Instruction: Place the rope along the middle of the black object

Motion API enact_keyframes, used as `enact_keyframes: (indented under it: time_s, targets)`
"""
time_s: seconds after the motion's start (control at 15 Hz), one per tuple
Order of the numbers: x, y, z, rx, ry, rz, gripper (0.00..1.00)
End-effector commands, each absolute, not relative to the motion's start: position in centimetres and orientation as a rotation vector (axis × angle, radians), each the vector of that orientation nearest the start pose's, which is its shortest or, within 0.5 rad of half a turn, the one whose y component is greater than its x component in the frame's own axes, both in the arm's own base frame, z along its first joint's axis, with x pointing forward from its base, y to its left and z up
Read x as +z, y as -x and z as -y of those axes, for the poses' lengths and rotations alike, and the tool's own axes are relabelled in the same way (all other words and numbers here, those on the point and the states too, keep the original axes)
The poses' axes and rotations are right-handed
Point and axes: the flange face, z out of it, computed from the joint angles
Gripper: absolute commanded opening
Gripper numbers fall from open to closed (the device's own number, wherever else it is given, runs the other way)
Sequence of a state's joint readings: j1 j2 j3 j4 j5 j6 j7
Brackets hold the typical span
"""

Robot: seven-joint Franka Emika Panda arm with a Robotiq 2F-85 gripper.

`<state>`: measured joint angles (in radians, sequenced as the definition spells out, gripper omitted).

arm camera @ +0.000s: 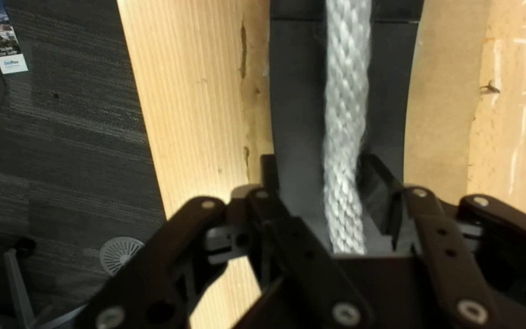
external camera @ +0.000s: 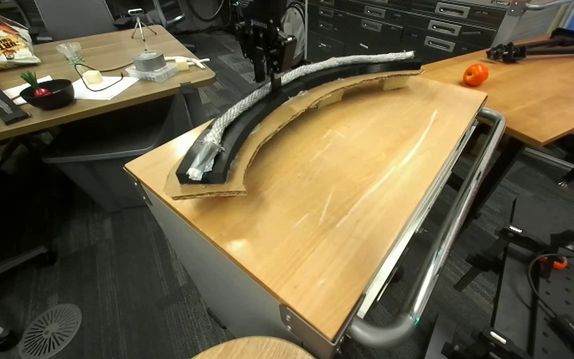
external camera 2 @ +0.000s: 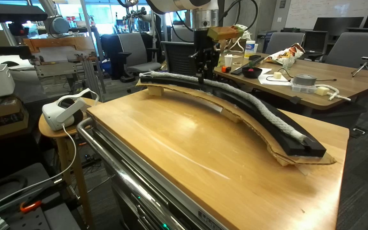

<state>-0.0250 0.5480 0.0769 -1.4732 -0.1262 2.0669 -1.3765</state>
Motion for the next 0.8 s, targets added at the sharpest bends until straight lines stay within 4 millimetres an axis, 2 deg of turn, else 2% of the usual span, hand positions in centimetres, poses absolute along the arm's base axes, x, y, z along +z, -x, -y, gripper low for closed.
enact_keyframes:
  time_s: [0.0, 0.13, 0.2, 0.47, 0.67, 0.73]
  targets:
    - [39.1, -70.5, -2.4, -0.057, 2.327, 2.225, 0.83]
    - [41.0, -69.7, -2.5, -0.034, 2.297, 2.264, 0.98]
    - [42.6, -69.0, -2.3, -0.018, 2.3, 2.28, 1.0]
    - [49.0, -65.0, -1.3, 0.111, 2.246, 2.341, 1.0]
    - [52.5, -61.9, -0.7, 0.084, 2.103, 2.428, 1.0]
    - [50.8, -64.7, -1.3, 0.092, 2.186, 2.378, 1.0]
